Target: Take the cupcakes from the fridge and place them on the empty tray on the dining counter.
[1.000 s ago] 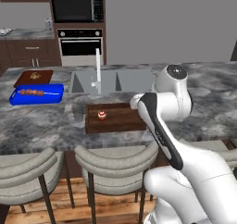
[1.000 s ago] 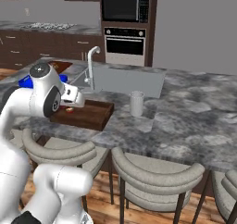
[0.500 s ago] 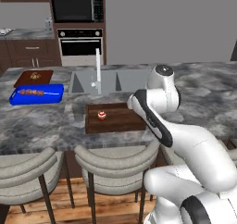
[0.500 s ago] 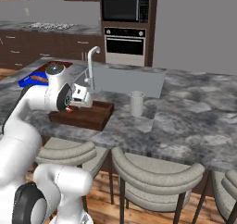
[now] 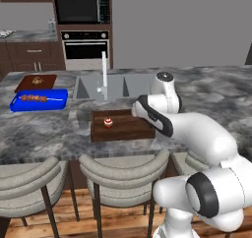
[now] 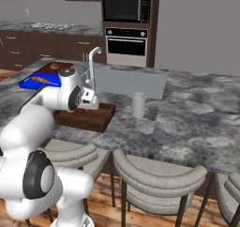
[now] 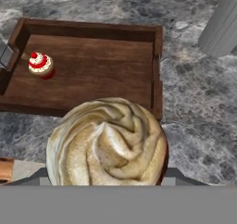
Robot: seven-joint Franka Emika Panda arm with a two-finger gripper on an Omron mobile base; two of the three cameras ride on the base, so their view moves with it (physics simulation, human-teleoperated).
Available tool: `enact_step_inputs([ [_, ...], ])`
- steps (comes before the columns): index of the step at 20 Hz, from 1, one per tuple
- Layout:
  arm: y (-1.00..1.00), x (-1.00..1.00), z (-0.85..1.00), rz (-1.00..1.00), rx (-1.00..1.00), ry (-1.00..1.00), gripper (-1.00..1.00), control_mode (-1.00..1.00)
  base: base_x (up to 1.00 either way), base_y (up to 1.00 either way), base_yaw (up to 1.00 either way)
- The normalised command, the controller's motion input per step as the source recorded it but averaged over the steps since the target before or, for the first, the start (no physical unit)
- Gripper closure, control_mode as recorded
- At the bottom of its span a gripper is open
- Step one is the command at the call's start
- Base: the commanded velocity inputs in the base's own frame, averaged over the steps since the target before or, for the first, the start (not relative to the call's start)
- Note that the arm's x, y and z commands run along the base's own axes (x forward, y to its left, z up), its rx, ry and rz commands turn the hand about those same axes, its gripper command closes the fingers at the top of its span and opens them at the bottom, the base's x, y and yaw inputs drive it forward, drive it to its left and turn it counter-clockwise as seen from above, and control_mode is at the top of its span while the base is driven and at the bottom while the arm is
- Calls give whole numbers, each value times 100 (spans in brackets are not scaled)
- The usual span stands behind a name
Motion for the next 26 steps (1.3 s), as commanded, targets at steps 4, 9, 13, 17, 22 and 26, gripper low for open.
enact_step_inputs([
  [4,0,38,-44,0,0,2,100,-100,0,0,0],
  [9,1,19,-39,0,0,0,100,-100,0,0,0],
  [13,6,37,-39,0,0,0,100,-100,0,0,0],
  [17,3,55,-32,0,0,0,100,-100,0,0,0],
  [22,0,61,-21,0,0,0,100,-100,0,0,0],
  [26,0,60,-18,0,0,0,100,-100,0,0,0],
])
